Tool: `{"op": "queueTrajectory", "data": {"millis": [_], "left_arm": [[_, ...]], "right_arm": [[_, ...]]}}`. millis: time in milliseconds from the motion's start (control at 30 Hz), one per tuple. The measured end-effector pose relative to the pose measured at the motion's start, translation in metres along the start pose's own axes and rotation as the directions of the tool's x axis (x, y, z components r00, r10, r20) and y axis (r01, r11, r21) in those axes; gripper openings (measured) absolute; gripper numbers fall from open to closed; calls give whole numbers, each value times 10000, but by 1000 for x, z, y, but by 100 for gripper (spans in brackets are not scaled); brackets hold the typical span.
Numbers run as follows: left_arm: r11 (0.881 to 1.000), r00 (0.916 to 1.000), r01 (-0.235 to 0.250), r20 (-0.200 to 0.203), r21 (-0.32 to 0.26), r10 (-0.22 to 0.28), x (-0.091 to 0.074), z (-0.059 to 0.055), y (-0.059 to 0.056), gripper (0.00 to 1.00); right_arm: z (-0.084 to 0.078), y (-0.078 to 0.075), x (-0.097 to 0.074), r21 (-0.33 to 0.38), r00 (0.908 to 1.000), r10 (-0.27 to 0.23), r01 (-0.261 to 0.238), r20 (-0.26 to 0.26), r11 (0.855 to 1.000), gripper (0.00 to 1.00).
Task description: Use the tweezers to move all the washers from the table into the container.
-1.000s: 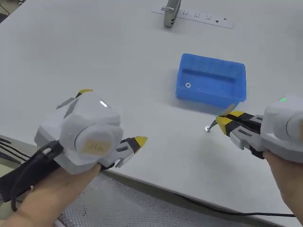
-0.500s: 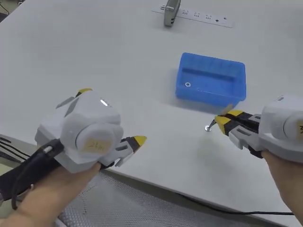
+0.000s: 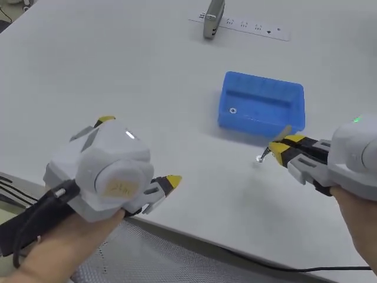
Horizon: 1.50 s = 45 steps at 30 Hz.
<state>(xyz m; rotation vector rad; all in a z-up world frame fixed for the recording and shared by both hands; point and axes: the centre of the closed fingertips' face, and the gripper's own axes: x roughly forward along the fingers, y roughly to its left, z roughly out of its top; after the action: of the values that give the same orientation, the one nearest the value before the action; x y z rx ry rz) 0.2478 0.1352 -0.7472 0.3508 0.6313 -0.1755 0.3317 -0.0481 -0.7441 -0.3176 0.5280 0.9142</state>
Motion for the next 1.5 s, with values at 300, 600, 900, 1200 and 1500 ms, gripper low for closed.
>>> {"op": "queueTrajectory", "data": {"millis": [300, 600, 900, 1200, 1500], "left_arm": [[10000, 10000, -9, -7, -2, 9, 1, 0, 0, 90], [10000, 10000, -71, -22, 3, 71, 0, 0, 1, 89], [10000, 10000, -40, -90, 73, 40, 1, -1, 0, 89], [10000, 9999, -46, -123, 86, 47, 1, -2, 0, 89], [10000, 9999, -32, -128, 81, 33, 1, -2, 0, 89]], "right_arm": [[24, -9, -3, -209, 9991, -61, 70, 429, 9998, 2], [34, -14, -1, -300, 9977, -136, 156, 666, 9994, 2], [47, -22, 2, -299, 9954, -213, 242, 936, 9993, 2], [59, -31, 10, -368, 9928, -294, 338, 1160, 9987, 2], [63, -46, 28, -530, 9922, -451, 516, 1162, 9973, 2]]}}
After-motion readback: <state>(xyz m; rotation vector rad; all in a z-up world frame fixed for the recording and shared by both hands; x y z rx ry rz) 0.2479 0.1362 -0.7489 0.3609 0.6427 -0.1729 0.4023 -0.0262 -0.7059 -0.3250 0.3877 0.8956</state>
